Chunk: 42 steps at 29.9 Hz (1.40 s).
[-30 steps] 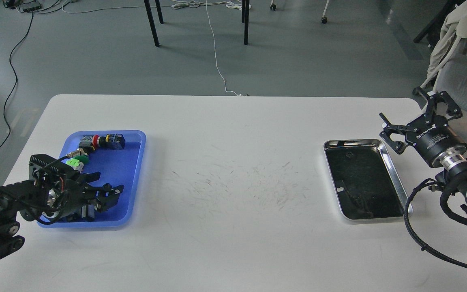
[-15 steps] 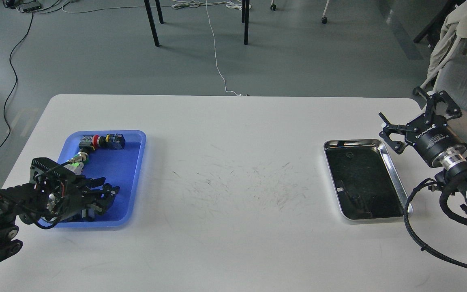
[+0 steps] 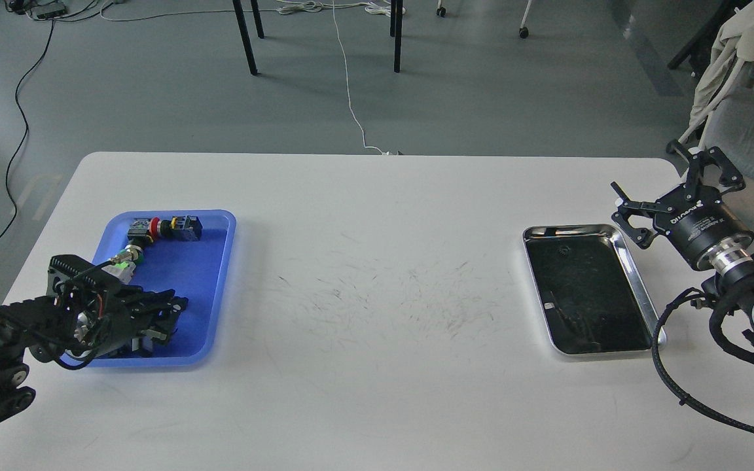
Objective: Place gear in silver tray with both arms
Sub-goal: 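Close the left gripper on the second black gear and lift it, then carry the second gear with the left arm toward the silver tray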
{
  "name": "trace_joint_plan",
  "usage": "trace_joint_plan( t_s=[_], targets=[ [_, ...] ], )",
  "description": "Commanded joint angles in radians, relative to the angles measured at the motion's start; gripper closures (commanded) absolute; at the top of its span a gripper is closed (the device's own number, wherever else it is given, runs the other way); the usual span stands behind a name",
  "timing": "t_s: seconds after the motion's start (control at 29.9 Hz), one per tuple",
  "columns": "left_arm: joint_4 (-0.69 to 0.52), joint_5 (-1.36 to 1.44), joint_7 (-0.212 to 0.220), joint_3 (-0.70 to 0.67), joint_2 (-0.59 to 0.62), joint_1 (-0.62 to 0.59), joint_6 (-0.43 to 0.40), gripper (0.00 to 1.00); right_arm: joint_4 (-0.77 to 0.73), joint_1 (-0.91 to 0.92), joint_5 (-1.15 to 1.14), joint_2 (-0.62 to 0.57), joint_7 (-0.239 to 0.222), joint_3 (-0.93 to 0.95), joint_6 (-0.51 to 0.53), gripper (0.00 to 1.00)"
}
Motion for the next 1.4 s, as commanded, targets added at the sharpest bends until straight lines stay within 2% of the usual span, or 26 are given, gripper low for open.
trace_joint_plan(
  t_s=[0.0,0.13,0.23,0.37,0.47,0.67,0.77,0.84,1.14,1.24,1.37],
  targets=[
    [-0.006,-0.004,-0.005,-0.006,0.01,-0.012,-0.001,0.92,0.002,0.001,0.0,-0.002,0.0,0.002,0.0,0.03],
    [-0.031,-0.047,-0.008,-0.026,0.041,-0.032,-0.004,0.92,0.003,0.002,0.0,-0.003,0.0,0.002,0.0,0.03],
    [-0.11,-0.097,-0.005,-0.029,0.098,-0.099,-0.019,0.92,0.005,0.004,0.0,-0.011,0.0,0.003,0.0,0.03],
    [-0.236,-0.134,0.013,-0.032,0.133,-0.179,-0.041,0.92,0.003,0.007,0.0,-0.015,0.0,0.006,0.0,0.03],
    [-0.311,-0.153,0.051,-0.033,0.112,-0.222,-0.053,0.92,0.003,0.007,0.0,-0.017,0.0,0.006,0.001,0.03],
    [-0.337,-0.151,0.156,-0.03,-0.132,-0.276,-0.068,0.92,-0.001,0.005,0.0,-0.037,0.0,0.006,0.002,0.03],
    [-0.308,-0.14,0.194,-0.023,-0.293,-0.285,-0.087,0.92,-0.004,0.005,0.0,-0.044,0.0,0.008,0.003,0.03],
    [-0.244,-0.125,0.216,-0.018,-0.408,-0.278,-0.088,0.92,-0.006,0.005,0.0,-0.049,0.0,0.008,0.003,0.03],
    [0.017,-0.024,0.219,0.029,-0.804,-0.258,-0.09,0.92,-0.003,0.004,0.0,-0.069,0.0,0.011,0.003,0.03],
    [0.067,-0.024,0.217,0.029,-0.879,-0.256,-0.087,0.91,-0.003,0.004,0.0,-0.077,-0.002,0.011,0.005,0.03],
    [0.094,-0.024,0.211,0.029,-0.879,-0.25,-0.087,0.91,0.0,0.004,0.0,-0.077,0.0,0.011,0.002,0.03]
  ],
)
